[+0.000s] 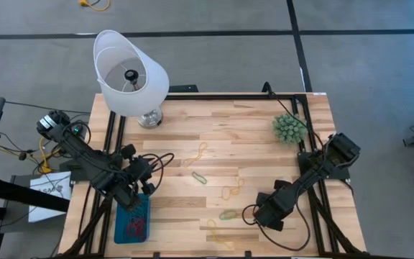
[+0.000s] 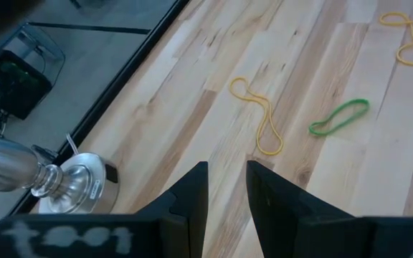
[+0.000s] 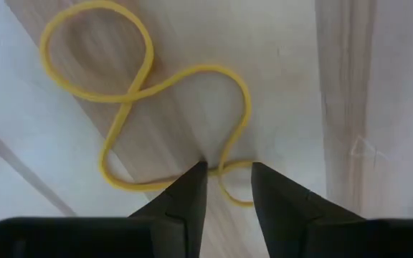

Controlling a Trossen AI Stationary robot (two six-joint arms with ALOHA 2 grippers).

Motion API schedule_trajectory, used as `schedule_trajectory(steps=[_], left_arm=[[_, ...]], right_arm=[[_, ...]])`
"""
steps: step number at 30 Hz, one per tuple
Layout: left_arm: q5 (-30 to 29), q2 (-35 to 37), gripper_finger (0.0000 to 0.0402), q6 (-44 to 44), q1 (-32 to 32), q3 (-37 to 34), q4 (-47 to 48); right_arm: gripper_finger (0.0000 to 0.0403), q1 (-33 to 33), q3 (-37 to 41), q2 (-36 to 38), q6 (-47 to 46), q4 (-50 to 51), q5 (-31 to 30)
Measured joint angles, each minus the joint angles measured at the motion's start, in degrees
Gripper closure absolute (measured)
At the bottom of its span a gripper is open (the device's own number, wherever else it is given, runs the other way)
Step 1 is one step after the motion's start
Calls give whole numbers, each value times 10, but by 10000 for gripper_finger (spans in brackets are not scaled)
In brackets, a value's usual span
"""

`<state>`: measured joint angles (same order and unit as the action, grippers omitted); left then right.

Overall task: Pick and place items into bin
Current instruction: Put the yellow rubber band into the blue bin

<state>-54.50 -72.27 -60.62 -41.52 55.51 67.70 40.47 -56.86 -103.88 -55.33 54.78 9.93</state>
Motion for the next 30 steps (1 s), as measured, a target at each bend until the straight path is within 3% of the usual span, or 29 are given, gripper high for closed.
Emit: schedule_trajectory(steps=[3, 8, 12, 18, 25, 30], left_arm=[[0, 0, 315, 0, 0, 0, -2], [-1, 0, 315, 0, 0, 0, -8], [-7, 0, 315, 0, 0, 0, -8], [-32, 0, 315, 0, 0, 0, -13], [-55, 0, 315, 0, 0, 0, -12], [-52, 0, 315, 3, 0, 18, 34]], right_arm=[[313, -5, 1, 0, 0, -2, 0], [388, -12, 1, -1, -7, -13, 0], [394, -19, 0, 13, -17, -36, -9], [399, -31, -53, 50, 18, -124, -125], [401, -85, -67, 68, 246, -507, -229], [402, -149, -78, 12, 412, -816, -184]])
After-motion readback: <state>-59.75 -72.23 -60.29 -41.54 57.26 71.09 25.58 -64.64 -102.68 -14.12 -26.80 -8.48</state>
